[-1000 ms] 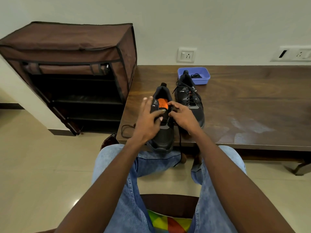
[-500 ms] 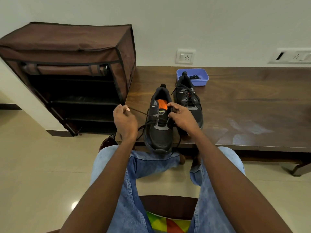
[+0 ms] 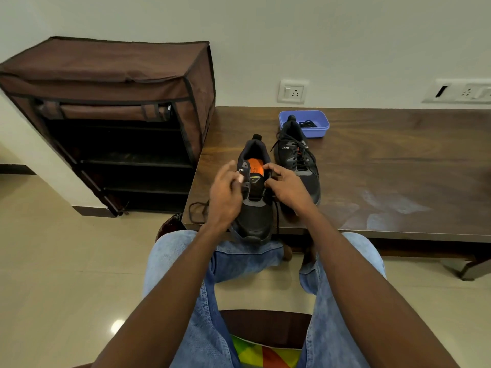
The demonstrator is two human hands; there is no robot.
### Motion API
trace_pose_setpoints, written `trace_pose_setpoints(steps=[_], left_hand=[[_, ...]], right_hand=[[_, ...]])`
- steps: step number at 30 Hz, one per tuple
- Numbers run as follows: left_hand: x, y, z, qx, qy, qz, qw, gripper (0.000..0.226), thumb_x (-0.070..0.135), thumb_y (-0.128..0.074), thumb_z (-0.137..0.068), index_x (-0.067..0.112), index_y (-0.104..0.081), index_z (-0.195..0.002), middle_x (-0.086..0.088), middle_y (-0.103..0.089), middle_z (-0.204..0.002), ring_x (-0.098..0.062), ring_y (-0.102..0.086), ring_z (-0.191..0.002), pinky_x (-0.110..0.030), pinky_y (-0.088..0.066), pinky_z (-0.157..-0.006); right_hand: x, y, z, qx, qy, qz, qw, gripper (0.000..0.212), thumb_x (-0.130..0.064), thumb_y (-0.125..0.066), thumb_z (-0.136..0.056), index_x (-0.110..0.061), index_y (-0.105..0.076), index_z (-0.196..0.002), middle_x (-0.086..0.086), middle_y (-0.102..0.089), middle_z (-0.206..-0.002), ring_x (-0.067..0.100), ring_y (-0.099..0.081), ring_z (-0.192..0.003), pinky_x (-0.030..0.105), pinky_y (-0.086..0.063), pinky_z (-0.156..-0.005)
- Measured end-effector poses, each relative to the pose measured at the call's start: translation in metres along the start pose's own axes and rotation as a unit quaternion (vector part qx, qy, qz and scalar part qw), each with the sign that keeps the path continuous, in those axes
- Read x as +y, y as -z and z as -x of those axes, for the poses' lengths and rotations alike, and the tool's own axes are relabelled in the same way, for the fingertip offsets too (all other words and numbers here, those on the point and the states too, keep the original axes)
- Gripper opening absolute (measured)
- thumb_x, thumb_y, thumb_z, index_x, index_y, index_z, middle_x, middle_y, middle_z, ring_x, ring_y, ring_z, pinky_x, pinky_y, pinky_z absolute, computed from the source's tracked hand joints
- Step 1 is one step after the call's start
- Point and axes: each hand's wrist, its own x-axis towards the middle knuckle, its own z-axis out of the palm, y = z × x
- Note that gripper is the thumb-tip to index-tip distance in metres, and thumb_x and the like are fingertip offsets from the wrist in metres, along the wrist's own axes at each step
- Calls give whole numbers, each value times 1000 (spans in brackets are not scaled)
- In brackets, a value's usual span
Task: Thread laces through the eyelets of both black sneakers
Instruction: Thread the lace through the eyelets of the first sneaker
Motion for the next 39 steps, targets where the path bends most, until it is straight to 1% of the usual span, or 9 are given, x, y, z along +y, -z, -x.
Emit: trace_pose_setpoints(steps=[3,5,10,15,20,25,27,32,39], left_hand=[[-4,14,-6,240,190,119,945,20,8,-51,-100,7,-62,-117,-9,-57,-132,-21,-57,-121,-25,-46,-99],[-7,22,-9,279,246,119,921,28,7,-50,-101,5,-56,-128,-13,-48,-142,-24,-50,-130,-22,-42,-101],[-6,13,-12,70,67,-18,995,37,7,-60,-94,17,-62,-130,-9,-23,-161,-24,-16,-150,-39,-20,-121],[-1,-8,-12,-187,-48,-94,977,20,19,-67,-93,11,-75,-110,-11,-22,-162,-27,-18,-149,-44,-18,-123],[1,0,-10,-155,-23,-39,987,9,12,-56,-99,6,-62,-95,-9,-39,-155,-20,-42,-137,-33,-37,-107],[-16,20,-10,56,200,179,962,17,16,-45,-105,10,-53,-118,1,-65,-111,-15,-69,-101,-32,-59,-84],[-26,28,-11,115,226,112,961,16,11,-49,-102,8,-53,-118,-6,-64,-116,-18,-66,-105,-18,-52,-78],[-33,24,-17,64,165,-36,983,44,13,-59,-93,13,-52,-136,-8,-52,-138,-23,-51,-127,-43,-46,-106],[11,5,-37,-120,155,-99,976,37,55,-72,-83,19,-69,-76,4,-68,-69,-9,-64,-64,-26,-45,-55]], right_hand=[[-2,0,1,0,-6,-3,1000,33,-28,-55,-79,-47,-64,-105,-7,-73,-91,22,-69,-91,53,-56,-91],[-2,0,1,1,-10,-2,1000,32,-28,-55,-79,-47,-64,-104,-6,-72,-91,22,-69,-90,53,-56,-90],[-1,-3,-1,5,-13,5,1000,40,-40,-55,-73,-50,-62,-111,-5,-73,-99,22,-69,-94,52,-56,-90],[4,-4,-6,6,-11,16,1000,54,-45,-53,-67,-51,-59,-120,-4,-72,-105,22,-69,-95,52,-56,-90],[-1,-4,-1,7,-8,24,1000,43,-38,-55,-74,-50,-60,-115,-5,-73,-99,21,-68,-92,51,-56,-89],[1,-5,-5,-2,-10,39,999,38,-38,-53,-77,-52,-59,-112,-3,-71,-100,25,-68,-93,54,-56,-87],[-1,-5,-3,1,-15,45,999,37,-37,-54,-80,-53,-58,-113,-3,-71,-102,24,-68,-94,52,-56,-88],[-7,-7,4,6,-9,74,997,43,-40,-57,-87,-50,-52,-128,-1,-70,-111,23,-66,-102,46,-53,-95],[-9,-6,10,1,13,116,993,58,-41,-62,-89,-47,-41,-143,4,-64,-131,25,-61,-114,43,-51,-98]])
